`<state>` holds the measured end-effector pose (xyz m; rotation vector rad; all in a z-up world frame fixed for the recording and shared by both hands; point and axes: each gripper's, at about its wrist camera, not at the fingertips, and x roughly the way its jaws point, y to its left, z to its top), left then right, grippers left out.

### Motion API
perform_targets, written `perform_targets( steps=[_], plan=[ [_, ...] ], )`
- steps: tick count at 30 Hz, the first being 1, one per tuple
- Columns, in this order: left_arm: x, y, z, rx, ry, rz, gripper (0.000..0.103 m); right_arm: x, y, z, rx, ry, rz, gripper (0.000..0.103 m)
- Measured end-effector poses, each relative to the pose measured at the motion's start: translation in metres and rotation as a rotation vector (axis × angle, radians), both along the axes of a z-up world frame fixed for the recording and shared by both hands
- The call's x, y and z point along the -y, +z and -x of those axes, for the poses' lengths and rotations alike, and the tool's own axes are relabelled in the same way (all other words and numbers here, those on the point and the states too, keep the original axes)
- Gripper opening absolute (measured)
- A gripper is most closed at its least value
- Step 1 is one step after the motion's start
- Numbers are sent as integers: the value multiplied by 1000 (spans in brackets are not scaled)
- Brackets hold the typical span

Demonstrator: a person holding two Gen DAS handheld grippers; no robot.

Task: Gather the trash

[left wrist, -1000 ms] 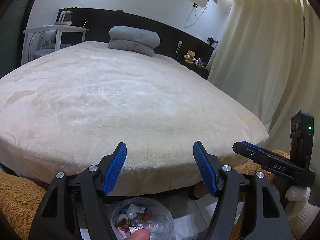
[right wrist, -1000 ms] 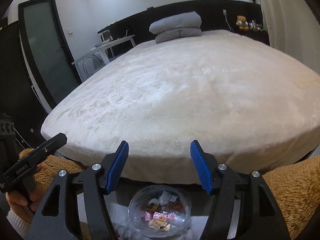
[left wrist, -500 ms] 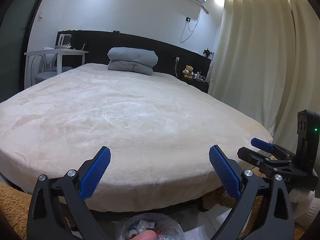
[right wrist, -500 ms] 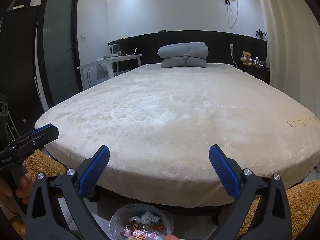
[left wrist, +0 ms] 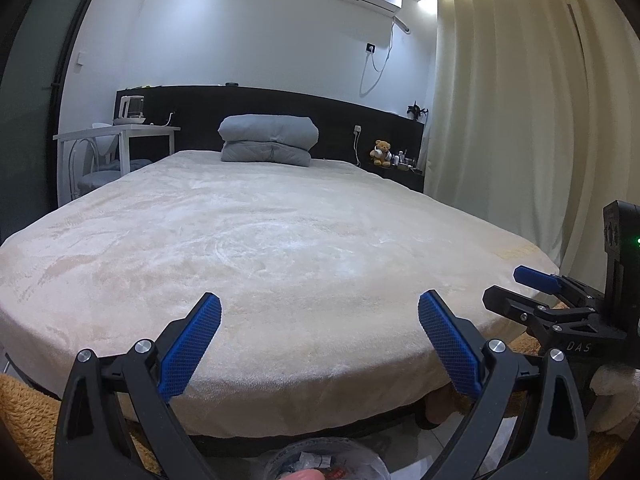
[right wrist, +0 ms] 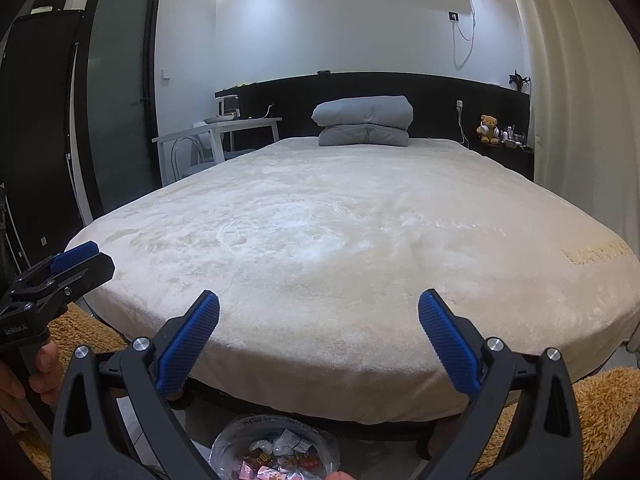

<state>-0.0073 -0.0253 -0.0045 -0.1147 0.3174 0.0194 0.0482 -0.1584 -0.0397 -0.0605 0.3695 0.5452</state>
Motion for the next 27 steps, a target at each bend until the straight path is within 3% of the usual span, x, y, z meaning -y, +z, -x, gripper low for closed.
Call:
perform_targets(
  steps=[27],
  plan=[
    [2,1,1,2,12,-10,97,0,1,2,-6,8,5,98]
  ],
)
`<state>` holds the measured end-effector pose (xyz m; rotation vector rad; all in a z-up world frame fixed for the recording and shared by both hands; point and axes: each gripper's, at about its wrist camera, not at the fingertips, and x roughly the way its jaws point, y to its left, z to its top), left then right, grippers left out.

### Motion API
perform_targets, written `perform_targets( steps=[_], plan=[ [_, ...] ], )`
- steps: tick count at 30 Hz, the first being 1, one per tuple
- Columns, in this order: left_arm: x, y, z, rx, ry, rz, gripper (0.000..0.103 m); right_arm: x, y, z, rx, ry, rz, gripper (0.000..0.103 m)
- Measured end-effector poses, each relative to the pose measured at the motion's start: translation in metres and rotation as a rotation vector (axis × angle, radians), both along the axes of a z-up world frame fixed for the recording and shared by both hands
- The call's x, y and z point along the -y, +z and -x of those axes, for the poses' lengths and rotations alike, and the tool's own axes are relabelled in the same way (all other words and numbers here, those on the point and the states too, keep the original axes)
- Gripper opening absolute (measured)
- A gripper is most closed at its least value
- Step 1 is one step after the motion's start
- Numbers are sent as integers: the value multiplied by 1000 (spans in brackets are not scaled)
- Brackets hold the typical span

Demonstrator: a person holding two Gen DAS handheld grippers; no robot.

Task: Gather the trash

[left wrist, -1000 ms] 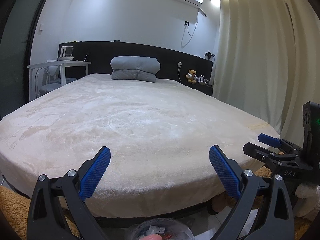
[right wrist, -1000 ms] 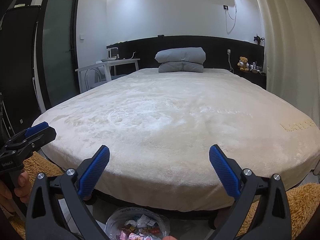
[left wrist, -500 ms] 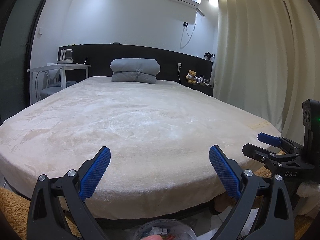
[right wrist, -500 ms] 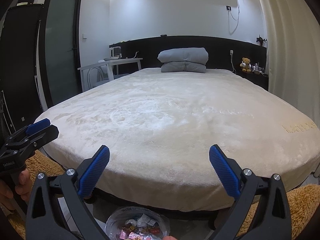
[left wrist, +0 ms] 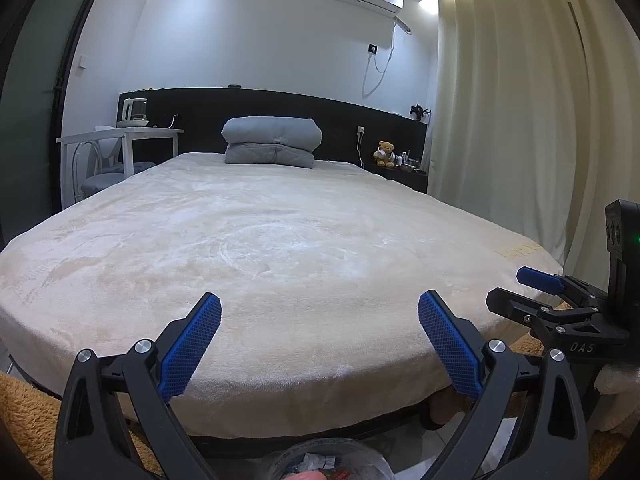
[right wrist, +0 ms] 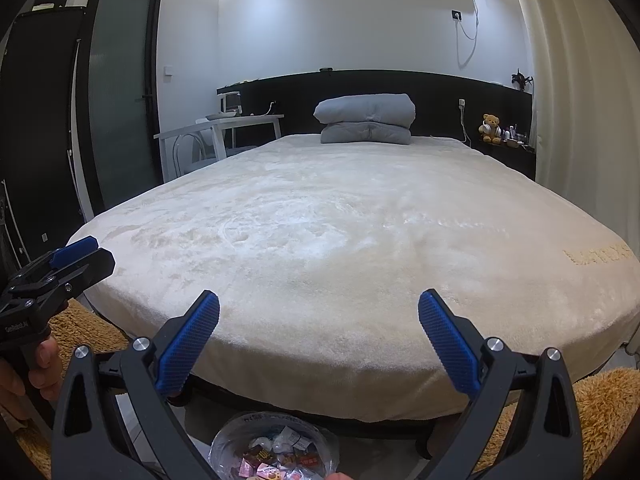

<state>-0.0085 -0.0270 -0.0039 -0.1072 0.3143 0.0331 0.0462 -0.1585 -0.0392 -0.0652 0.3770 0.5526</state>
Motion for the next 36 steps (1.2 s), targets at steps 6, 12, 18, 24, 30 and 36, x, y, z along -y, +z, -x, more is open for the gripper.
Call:
perform_targets(
  steps=[6,12,18,24,30,36],
  plan=[
    [-1,0,0,0,7,4,97,0,0,0,-3,-2,0,98],
    [-1,1,0,-1,8,2,97,0,0,1,-6,-4,1,98],
    [-2,0,0,-4,7,6,97,1,0,0,-10,-1,-4,98],
    [-2,-1,1,-5,3,2,97,1,-1,0,-8,-3,2,98],
    [-1,-1,1,-7,1,3,97,0,-1,0,-10,-2,2,98],
    [-1,-1,2,-4,1,-2,97,1,-1,0,-9,-3,1,98]
  ],
)
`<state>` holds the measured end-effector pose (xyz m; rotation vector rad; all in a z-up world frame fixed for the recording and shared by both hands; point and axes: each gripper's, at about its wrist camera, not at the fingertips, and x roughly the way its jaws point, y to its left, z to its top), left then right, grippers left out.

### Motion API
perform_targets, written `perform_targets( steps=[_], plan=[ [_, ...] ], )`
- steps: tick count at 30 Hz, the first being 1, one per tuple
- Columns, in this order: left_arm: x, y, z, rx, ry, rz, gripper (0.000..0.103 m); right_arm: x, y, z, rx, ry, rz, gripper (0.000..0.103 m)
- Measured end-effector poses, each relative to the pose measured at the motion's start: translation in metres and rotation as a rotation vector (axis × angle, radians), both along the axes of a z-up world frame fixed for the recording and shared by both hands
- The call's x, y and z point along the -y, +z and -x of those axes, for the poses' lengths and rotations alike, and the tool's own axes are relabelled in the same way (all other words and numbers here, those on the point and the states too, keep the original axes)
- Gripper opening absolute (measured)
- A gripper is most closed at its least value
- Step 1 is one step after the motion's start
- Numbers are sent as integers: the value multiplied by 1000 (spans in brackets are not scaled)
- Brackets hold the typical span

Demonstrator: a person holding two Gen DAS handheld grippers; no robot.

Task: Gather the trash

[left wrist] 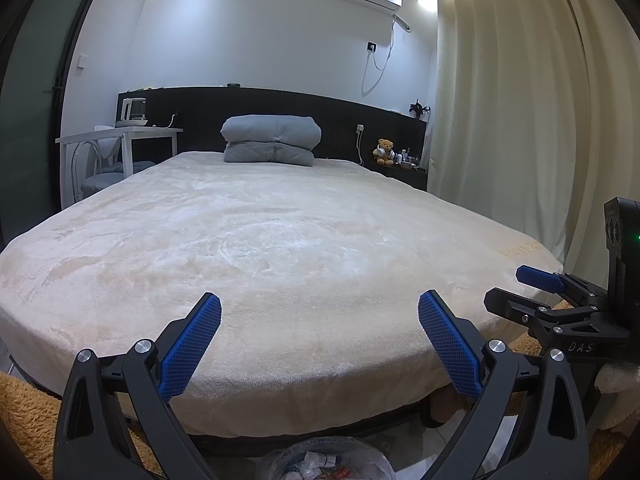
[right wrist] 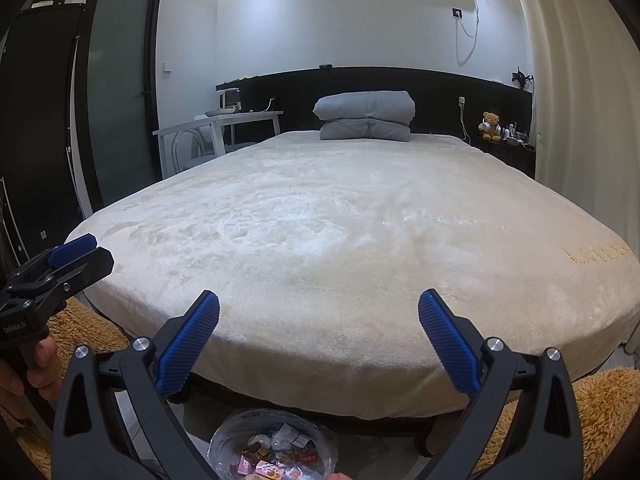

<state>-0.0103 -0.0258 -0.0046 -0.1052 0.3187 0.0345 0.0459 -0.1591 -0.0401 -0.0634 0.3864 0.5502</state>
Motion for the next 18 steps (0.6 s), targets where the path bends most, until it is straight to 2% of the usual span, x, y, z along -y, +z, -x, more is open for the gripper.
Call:
perform_targets(
  steps=[18],
  plan=[
    [1,-1,0,-1,1,-5,97,-1,-1,-1,-1,1,2,98]
  ],
)
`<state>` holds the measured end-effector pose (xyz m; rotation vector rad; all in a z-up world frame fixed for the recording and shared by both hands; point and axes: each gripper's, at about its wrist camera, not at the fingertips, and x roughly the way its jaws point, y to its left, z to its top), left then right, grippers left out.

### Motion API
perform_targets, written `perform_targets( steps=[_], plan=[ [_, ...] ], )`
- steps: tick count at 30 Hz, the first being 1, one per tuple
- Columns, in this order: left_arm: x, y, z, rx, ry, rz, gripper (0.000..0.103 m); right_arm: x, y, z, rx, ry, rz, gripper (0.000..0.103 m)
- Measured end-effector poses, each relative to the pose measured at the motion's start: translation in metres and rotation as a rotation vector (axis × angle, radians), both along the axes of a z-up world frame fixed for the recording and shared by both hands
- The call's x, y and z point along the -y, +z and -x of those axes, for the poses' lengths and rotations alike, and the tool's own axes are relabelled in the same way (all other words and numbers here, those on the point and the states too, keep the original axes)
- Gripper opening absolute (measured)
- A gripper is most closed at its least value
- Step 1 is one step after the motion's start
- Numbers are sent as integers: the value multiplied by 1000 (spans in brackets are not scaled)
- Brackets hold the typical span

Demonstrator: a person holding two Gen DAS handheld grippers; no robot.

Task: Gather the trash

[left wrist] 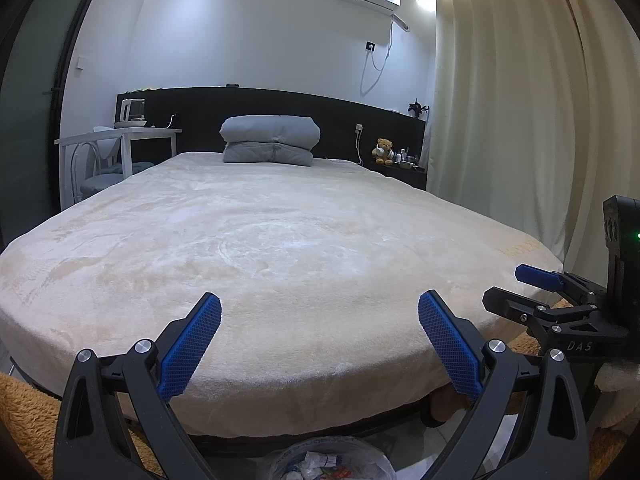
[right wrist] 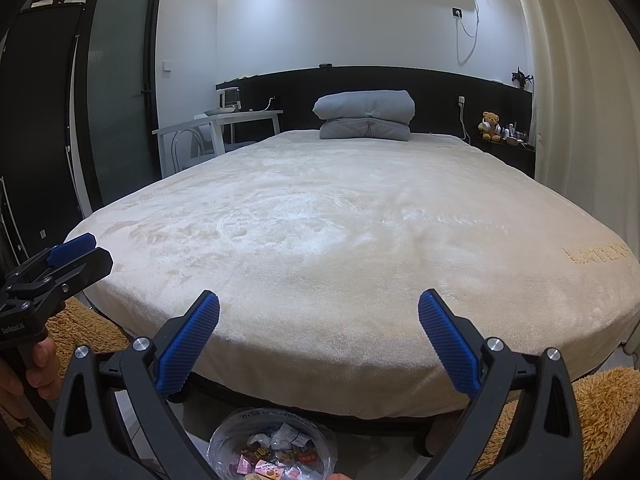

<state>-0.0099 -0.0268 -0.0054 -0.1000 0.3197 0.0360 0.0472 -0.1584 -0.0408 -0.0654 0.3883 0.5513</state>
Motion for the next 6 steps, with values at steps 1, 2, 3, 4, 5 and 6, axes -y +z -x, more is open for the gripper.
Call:
perform_targets(
  steps=[1,2,3,4,5,6],
  plan=[
    [0,0,0,-2,1,0,97,0,0,0,0,0,-1,98],
    [0,0,0,-2,0,2,97,0,0,0,-1,0,-1,98],
    [0,0,0,-2,1,3,97,0,0,0,1,0,-1,98],
    [0,0,-1,-2,1,1,97,0,0,0,0,0,0,98],
    [0,0,-1,-2,1,1,97,0,0,0,-1,0,0,98],
    [0,0,-1,-3,0,2,97,0,0,0,0,0,0,98]
  ],
)
